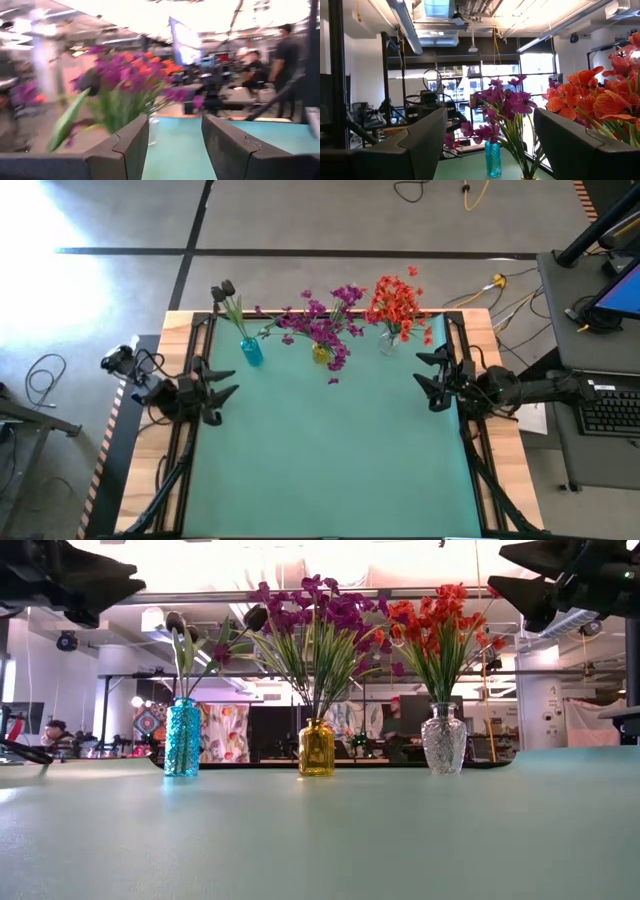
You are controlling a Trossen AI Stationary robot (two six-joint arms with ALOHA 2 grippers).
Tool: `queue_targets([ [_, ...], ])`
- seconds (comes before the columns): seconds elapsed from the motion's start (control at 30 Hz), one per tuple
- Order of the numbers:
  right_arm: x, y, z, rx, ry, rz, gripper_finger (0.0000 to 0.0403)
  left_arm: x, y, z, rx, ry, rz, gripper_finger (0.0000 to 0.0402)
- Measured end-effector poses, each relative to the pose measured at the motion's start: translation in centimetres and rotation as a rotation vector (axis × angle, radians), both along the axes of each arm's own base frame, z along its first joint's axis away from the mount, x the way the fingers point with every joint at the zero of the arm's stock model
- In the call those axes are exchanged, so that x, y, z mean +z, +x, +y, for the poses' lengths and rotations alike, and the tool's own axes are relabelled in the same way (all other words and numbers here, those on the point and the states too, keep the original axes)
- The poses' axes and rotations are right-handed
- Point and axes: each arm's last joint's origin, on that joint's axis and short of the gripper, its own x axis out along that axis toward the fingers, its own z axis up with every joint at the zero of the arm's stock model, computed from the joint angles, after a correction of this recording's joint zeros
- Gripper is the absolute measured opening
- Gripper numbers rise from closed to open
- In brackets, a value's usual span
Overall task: Sort flowers into vase by color
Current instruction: Return to Home Position
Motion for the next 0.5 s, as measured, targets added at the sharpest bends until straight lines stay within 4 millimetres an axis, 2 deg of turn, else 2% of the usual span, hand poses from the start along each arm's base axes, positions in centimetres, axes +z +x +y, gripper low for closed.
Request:
queue_targets([
  [0.17, 0.0, 0.0, 0.0, -0.005, -0.012, 0.003, 0.0288, -0.1, 0.4, 0.4, -0.026, 0.036, -0.021, 0.0168],
  [0.37, 0.0, 0.0, 0.0, -0.011, -0.026, 0.008, 0.0288, -1.8, 0.9, 0.4, -0.013, 0.016, 0.007, 0.0168],
  [0.5, -0.1, -0.2, 0.0, -0.014, -0.032, 0.016, 0.0288, -1.6, 0.8, 0.4, -0.02, -0.009, -0.01, 0.0168],
])
